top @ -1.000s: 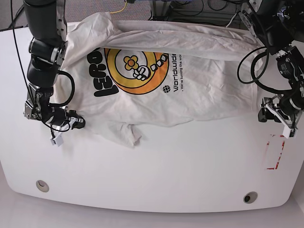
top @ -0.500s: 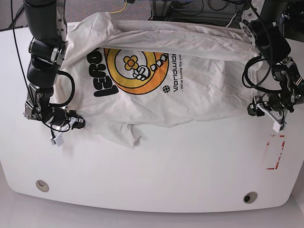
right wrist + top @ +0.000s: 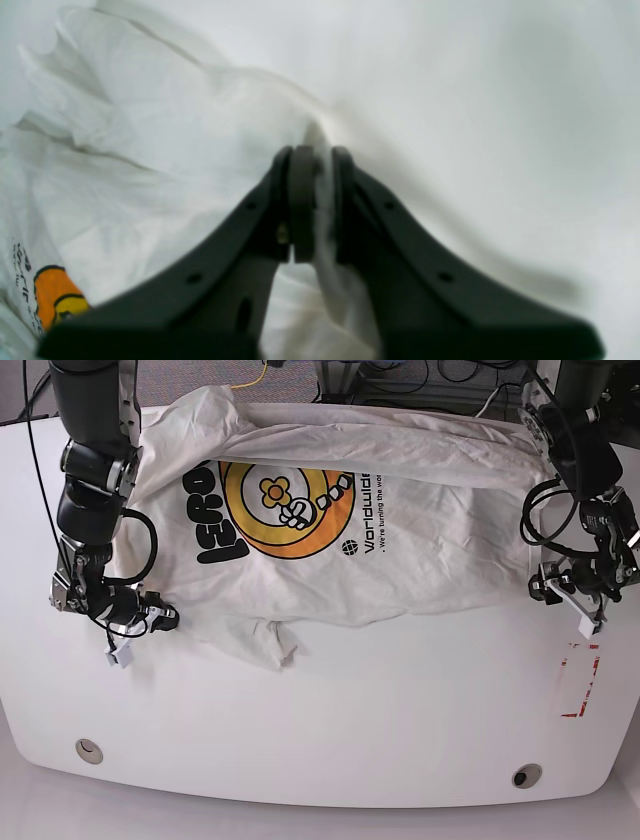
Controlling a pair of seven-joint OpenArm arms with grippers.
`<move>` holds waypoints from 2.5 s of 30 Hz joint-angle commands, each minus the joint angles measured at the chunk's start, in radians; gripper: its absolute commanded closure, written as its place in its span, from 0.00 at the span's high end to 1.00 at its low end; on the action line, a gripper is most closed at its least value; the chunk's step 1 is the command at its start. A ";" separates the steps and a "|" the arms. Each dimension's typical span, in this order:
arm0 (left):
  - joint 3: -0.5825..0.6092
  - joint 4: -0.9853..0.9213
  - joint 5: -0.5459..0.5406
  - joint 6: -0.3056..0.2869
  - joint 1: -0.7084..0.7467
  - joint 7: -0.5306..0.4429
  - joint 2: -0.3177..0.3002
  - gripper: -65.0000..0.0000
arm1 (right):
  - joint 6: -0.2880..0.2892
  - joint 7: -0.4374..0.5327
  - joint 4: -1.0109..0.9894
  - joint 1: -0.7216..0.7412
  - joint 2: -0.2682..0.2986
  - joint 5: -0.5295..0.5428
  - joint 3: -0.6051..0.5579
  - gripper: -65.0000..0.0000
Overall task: Layout the t-shirt on the table in an organized manner, then fold the t-shirt properly
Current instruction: 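Lower both grippers onto the two hem corners of the shirt, then close both grippers on the hem corners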
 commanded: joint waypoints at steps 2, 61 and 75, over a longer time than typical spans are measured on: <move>0.033 0.011 -0.025 -0.025 -0.022 -0.013 0.003 0.58 | 0.002 0.010 0.016 0.032 0.016 0.010 0.002 0.09; 0.068 0.413 -0.031 -0.028 -0.011 0.056 0.040 0.03 | 0.002 -0.232 0.315 0.070 0.030 0.012 0.008 0.00; 0.068 0.507 -0.072 -0.030 -0.007 0.113 0.036 0.03 | 0.002 -0.355 0.506 0.009 0.030 0.013 0.008 0.00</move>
